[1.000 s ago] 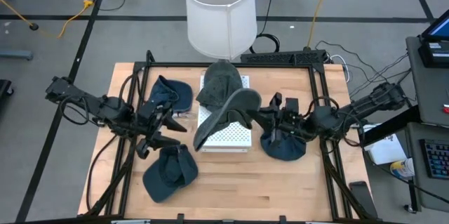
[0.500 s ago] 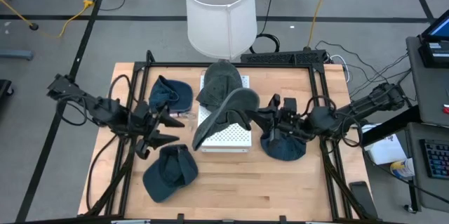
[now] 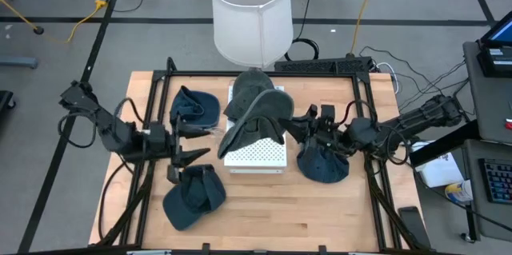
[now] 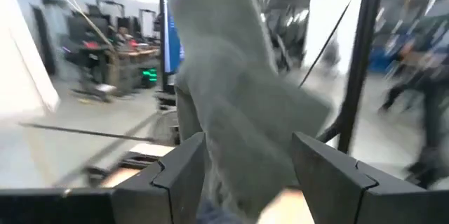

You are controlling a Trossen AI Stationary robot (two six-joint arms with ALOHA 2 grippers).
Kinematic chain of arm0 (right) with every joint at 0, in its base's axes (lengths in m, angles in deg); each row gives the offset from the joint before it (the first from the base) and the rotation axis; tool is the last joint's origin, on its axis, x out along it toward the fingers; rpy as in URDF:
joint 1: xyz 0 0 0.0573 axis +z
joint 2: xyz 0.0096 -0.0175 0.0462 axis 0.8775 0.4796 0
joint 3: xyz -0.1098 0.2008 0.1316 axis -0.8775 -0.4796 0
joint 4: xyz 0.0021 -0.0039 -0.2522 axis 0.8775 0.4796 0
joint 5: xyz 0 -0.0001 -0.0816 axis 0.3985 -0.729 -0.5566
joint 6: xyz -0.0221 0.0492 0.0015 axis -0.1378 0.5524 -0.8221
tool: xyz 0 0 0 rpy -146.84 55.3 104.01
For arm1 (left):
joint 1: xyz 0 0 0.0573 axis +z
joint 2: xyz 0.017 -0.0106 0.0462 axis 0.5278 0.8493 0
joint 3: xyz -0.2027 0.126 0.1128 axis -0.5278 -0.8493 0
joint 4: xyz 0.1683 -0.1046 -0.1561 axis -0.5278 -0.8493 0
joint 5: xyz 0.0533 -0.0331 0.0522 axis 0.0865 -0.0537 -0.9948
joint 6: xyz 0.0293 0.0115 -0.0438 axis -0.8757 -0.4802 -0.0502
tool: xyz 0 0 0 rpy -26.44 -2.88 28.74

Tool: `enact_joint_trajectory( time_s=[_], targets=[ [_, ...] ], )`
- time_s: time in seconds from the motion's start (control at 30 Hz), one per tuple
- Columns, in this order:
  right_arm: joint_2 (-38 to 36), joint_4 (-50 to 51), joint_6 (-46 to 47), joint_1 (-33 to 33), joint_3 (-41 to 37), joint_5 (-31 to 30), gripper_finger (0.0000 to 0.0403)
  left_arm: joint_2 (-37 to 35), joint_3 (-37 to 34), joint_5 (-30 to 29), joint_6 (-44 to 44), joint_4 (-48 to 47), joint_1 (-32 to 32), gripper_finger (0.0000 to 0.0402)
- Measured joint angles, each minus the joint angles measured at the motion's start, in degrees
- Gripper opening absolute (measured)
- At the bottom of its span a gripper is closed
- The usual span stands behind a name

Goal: Pick & Place hat
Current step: Stack the gray cap on the gray cap on the shelf

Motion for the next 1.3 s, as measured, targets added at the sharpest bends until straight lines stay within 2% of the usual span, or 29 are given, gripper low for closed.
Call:
enact_joint_trajectory(
  time_s=[0.13,0.3,0.47,0.77,0.93,1.07,1.2,1.3],
  targets=[
    [0.0,-6.16,2.15,-0.88,0.0,3.89,0.0003,4.05,4.46,-4.52,-7.2,-1.49,-1.39,0.0214],
    [-0.01,-14.0,2.54,-1.09,0.0,8.0,0.0003,7.09,7.2,-7.33,-12.4,-1.35,-1.7,0.0214],
    [0.0,-15.8,2.63,-1.1,0.0,8.31,0.0003,10.54,9.75,-10.01,-17.42,-0.06,-1.45,0.0214],
    [0.0,-19.02,3.35,-1.1,-0.02,8.31,0.0003,16.67,12.97,-9.93,-21.59,7.69,1.35,0.0214],
    [-0.02,-19.55,2.26,-1.1,-0.02,8.32,0.0003,18.44,12.97,-3.32,-21.63,11.77,3.63,0.0214],
    [-0.02,-19.83,2.5,-1.1,-0.02,8.34,0.0003,19.89,12.97,-3.68,-21.78,14.08,4.58,0.0214],
    [-0.02,-19.89,2.13,-1.1,-0.02,8.34,0.0003,19.68,12.99,-1.18,-22.35,15.82,5.85,0.0214],
    [-0.02,-19.94,2.13,-1.1,-0.02,8.34,0.0004,19.86,12.98,-0.63,-19.01,15.53,6.96,0.0214]
  ],
)
